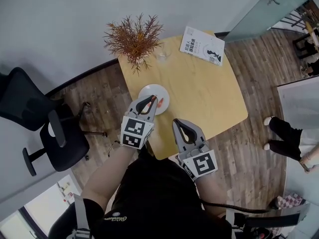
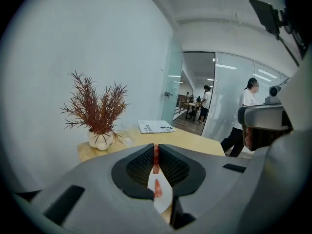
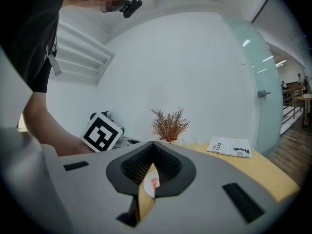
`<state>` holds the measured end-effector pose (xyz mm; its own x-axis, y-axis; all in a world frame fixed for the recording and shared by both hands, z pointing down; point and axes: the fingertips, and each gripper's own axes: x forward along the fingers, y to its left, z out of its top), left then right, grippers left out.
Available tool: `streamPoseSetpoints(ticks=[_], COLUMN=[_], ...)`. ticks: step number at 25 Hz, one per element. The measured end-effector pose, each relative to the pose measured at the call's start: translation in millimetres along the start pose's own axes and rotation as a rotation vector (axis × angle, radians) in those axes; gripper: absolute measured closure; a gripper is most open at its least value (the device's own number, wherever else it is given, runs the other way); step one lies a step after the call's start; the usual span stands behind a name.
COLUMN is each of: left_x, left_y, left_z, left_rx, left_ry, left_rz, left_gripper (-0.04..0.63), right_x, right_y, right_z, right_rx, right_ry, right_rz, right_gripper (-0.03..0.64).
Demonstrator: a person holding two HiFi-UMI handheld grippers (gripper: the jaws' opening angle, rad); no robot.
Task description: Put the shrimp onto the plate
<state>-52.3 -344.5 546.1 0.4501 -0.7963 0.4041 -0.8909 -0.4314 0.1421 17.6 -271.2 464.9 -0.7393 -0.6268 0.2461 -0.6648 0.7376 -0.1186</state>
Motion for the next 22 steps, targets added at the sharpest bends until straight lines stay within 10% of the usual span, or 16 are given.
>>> streamPoseSetpoints(ticks=[11,22], left_x=[62,89], left_y=[36,39], left_z=[-32,-72], left_rx=[-0.161,-0.151], left_ry=[0.091,0.238], left_rz=[0.039,0.039], left_gripper=[0.565,0.565], right_x=[1,-1], right_y=[-10,-15], right_z=[-6,-11], right_rx=[0.007,0.016], right_ry=[0.024,0.036], right_rz=[-0.025,-0.037], right_gripper=[0.614,0.614])
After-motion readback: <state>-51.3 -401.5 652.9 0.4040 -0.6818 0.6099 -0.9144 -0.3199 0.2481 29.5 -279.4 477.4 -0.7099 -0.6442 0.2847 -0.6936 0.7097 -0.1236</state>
